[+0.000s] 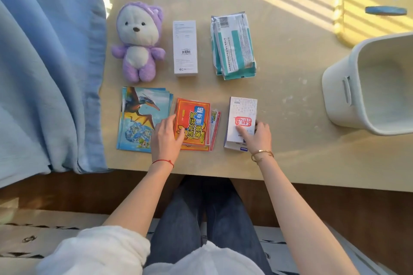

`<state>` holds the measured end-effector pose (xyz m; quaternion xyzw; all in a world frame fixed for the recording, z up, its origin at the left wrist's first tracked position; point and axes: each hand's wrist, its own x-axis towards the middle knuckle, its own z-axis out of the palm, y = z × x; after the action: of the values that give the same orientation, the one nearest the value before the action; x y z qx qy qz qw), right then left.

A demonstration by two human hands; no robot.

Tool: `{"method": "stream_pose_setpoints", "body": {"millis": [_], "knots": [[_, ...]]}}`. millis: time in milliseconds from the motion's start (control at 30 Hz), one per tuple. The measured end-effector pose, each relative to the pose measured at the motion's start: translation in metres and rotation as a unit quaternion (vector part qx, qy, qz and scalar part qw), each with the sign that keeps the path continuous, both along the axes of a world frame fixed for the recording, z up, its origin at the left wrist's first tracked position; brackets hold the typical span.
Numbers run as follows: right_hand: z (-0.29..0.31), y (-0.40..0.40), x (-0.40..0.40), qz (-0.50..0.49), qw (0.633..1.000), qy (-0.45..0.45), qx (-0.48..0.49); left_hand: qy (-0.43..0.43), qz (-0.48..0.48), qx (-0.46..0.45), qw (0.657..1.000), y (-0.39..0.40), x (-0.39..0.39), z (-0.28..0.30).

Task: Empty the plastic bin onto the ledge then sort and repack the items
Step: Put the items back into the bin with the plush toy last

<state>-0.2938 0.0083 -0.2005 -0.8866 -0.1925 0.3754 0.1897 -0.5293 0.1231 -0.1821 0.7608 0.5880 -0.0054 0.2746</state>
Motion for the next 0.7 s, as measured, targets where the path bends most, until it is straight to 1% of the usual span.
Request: {"method": "stream_pose_setpoints", "body": {"millis": [267, 467, 700], "knots": [[-0.002, 0.002, -0.001, -0.067, 0.996, 0.035, 0.045, 0.006, 0.022, -0.029, 0.999, -0.003, 0.008, -0.008], [0.002, 0.010, -0.004, -0.076, 0.993, 0.039, 0.081, 0.023, 0.039, -0.043, 0.998, -0.007, 0.018, -0.013], [0.007, 0.003, 0.000, -0.111, 0.984, 0.068, 0.123, 0.085, 0.073, -0.072, 0.991, -0.013, 0.030, -0.021]]}}
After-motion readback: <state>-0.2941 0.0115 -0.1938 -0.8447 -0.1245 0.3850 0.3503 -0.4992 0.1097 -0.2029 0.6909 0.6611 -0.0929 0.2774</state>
